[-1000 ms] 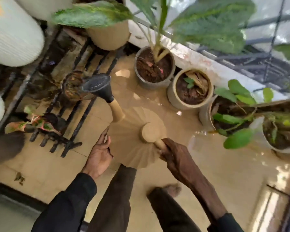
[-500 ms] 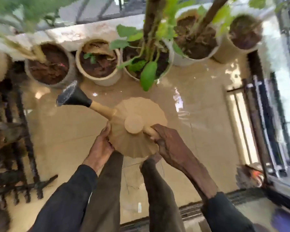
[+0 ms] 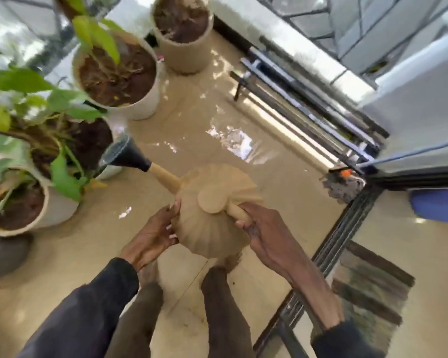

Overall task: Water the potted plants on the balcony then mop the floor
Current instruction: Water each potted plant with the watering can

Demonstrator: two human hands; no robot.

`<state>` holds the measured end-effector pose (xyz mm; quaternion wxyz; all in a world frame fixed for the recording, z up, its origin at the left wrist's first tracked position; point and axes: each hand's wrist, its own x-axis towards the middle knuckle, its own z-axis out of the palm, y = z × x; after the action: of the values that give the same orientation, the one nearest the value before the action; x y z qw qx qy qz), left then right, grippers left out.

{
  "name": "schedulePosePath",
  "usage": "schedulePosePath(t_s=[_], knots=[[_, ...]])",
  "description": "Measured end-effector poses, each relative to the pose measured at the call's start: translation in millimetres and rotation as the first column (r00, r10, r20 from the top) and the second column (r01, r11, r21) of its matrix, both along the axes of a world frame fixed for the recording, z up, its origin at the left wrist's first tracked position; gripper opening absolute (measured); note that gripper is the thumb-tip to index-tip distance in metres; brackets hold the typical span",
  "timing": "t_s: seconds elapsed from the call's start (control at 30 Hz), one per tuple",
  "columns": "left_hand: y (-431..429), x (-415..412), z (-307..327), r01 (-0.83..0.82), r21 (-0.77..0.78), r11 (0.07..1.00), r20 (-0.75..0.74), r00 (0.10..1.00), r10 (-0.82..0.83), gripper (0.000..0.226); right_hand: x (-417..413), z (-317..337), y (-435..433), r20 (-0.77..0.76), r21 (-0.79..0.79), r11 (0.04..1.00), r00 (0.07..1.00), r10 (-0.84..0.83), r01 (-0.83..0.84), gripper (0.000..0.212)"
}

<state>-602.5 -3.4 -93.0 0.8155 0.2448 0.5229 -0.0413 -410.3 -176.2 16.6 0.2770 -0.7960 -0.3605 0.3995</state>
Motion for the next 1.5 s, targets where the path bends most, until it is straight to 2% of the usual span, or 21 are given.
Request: schedulePosePath(t_s=[0.1, 0.17, 0.23, 0.43, 0.63, 0.77, 0.87, 1.0, 1.13, 1.23, 1.3, 1.4, 1.5], knots=[[-16, 52, -1, 0.13, 0.003, 0.991, -0.004, 0.991, -0.13, 0.08, 38, -4, -33, -0.012, -0.014, 0.998, 0.998, -0.065, 0.065, 0.016], [-26, 79, -4, 0.175, -0.001, 0.985, 0.001, 0.985, -0.175, 0.07, 59, -7, -49, -0.014, -0.021, 0.995, 0.995, -0.095, 0.095, 0.018], [-36, 109, -7, 0.196, -0.007, 0.981, 0.003, 0.981, -0.196, 0.063, 82, -10, -62, 0.01, -0.017, 0.992, 0.992, -0.127, 0.127, 0.019], [-35, 189, -32, 0.207, -0.07, 0.976, 0.06, 0.977, -0.203, 0.072, 148, -28, -72, 0.039, -0.063, 0.976, 0.978, -0.207, 0.209, 0.026], [-14, 265, -52, 0.252, -0.152, 0.956, 0.057, 0.968, -0.246, 0.083, 214, -50, -63, 0.056, -0.101, 0.952, 0.958, -0.283, 0.287, 0.011], [8, 315, -65, 0.309, -0.158, 0.938, 0.084, 0.951, -0.299, 0.065, 255, -65, -46, 0.1, -0.094, 0.95, 0.952, -0.29, 0.299, 0.02], [21, 352, -77, 0.337, -0.139, 0.931, 0.077, 0.941, -0.329, 0.065, 287, -79, -33, 0.128, -0.062, 0.95, 0.946, -0.298, 0.307, 0.019], [31, 402, -101, 0.329, -0.132, 0.935, 0.077, 0.944, -0.321, 0.066, 343, -106, -23, 0.071, -0.107, 0.95, 0.955, -0.287, 0.293, 0.019], [41, 448, -136, 0.307, -0.085, 0.948, 0.021, 0.952, -0.307, 0.07, 395, -142, -16, 0.07, -0.039, 0.963, 0.962, -0.264, 0.267, 0.015], [42, 490, -165, 0.274, -0.069, 0.959, 0.01, 0.962, -0.274, 0.081, 436, -173, -12, 0.128, -0.085, 0.953, 0.952, -0.279, 0.291, 0.025], [42, 516, -180, 0.264, -0.028, 0.964, 0.012, 0.965, -0.264, 0.085, 459, -188, -9, 0.13, -0.057, 0.954, 0.949, -0.286, 0.295, 0.022], [48, 553, -202, 0.239, 0.066, 0.969, 0.025, 0.97, -0.241, 0.067, 494, -210, 0, 0.05, -0.025, 0.949, 0.949, -0.311, 0.313, 0.026], [53, 585, -216, 0.22, 0.134, 0.966, 0.063, 0.971, -0.23, 0.055, 521, -230, 11, 0.111, -0.015, 0.938, 0.933, -0.343, 0.347, 0.021]])
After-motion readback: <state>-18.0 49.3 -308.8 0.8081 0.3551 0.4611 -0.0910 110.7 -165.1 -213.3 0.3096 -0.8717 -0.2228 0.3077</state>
